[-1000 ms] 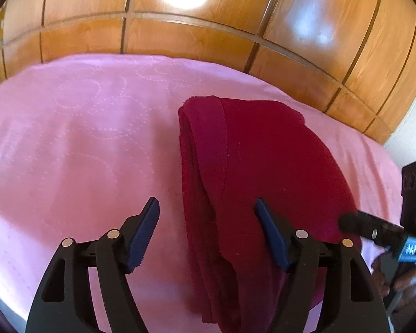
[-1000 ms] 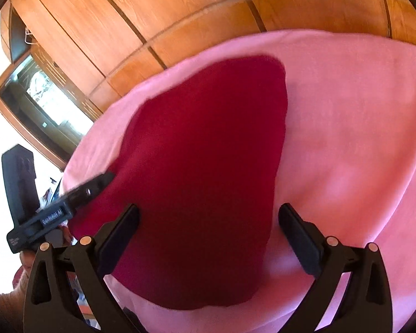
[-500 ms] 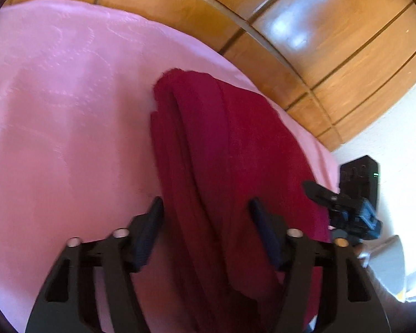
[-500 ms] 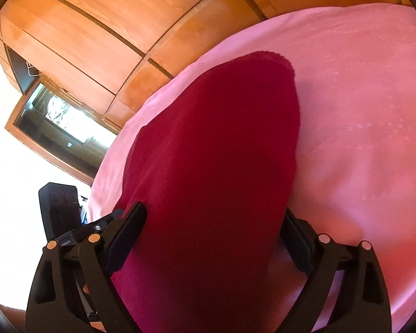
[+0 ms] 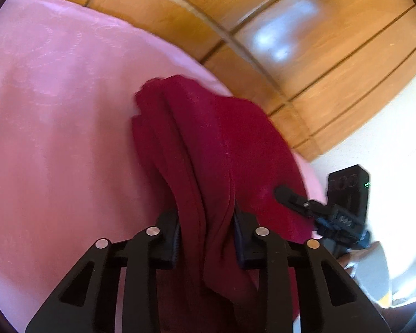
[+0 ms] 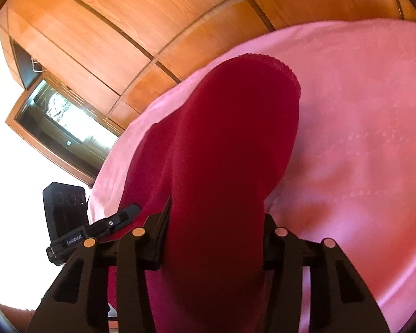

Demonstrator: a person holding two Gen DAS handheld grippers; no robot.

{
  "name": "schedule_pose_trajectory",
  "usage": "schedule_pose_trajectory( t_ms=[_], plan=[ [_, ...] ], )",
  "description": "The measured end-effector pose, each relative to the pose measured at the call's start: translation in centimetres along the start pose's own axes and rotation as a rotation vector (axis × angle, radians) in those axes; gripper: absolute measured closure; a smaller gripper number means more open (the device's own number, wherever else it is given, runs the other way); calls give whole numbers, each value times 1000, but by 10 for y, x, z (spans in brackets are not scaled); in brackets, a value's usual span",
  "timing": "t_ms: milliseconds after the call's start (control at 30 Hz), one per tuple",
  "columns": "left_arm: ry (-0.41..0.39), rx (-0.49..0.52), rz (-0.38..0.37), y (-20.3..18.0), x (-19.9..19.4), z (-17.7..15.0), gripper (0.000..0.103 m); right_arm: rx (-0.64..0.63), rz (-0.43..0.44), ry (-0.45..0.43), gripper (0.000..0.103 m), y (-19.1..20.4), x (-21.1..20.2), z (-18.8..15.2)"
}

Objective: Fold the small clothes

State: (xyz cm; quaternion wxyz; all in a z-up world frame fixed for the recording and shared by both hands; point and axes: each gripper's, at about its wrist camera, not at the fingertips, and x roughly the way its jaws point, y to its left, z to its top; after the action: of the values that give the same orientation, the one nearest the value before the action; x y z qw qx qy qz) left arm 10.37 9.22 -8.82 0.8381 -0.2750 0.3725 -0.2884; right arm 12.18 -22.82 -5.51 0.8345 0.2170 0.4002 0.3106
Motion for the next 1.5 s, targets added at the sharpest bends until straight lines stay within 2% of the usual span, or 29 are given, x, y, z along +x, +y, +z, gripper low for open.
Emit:
schedule_pose_trajectory(
  t_ms=[100, 267, 400, 500, 567, 667, 700, 733, 767, 800, 833, 867, 933, 1033, 1133, 1200, 1300, 1400, 1500],
  plan=[
    [7, 59, -23, -24, 4, 0, 75, -10, -11, -38, 59, 3, -22, -1],
    [69, 147, -79, -73, 39, 6, 75, -11, -62, -146, 60, -7, -81, 1],
    [106, 267, -138, -138, 80, 20, 75, 1, -145, -282, 60, -27, -146, 3],
    [140, 385, -141, -187, 119, 25, 75, 46, -218, -364, 60, -53, -181, 0],
    [186, 437, -110, -208, 149, 22, 73, 102, -295, -380, 59, -77, -192, -6],
    [299, 562, 70, -220, 215, -2, 71, 230, -370, -305, 56, -122, -180, -24],
    [335, 608, 148, -218, 235, -15, 65, 275, -428, -246, 50, -141, -167, -35],
    [330, 634, 174, -215, 244, -23, 61, 300, -451, -237, 47, -152, -160, -45],
    [290, 642, 174, -213, 245, -27, 52, 325, -397, -289, 45, -159, -162, -54],
    [264, 622, 188, -209, 243, -26, 44, 353, -367, -301, 42, -163, -163, -57],
    [266, 591, 184, -205, 242, -23, 42, 367, -362, -308, 39, -163, -162, -58],
    [274, 557, 175, -202, 241, -19, 41, 359, -375, -314, 32, -162, -163, -59],
    [264, 549, 193, -202, 231, -16, 40, 310, -464, -309, 24, -148, -162, -53],
    [182, 615, 257, -213, 207, -25, 40, 192, -620, -362, 23, -116, -175, -47],
    [124, 659, 328, -215, 198, -32, 39, 79, -660, -388, 23, -81, -185, -51],
    [107, 661, 362, -211, 204, -38, 35, 23, -700, -335, 23, -73, -171, -57],
    [93, 600, 355, -203, 209, -38, 35, 4, -813, -216, 20, -87, -137, -73],
    [68, 602, 369, -210, 201, -37, 35, 41, -790, -254, 19, -86, -142, -75],
    [46, 603, 366, -215, 186, -40, 35, 81, -772, -291, 19, -77, -163, -83]
  ],
)
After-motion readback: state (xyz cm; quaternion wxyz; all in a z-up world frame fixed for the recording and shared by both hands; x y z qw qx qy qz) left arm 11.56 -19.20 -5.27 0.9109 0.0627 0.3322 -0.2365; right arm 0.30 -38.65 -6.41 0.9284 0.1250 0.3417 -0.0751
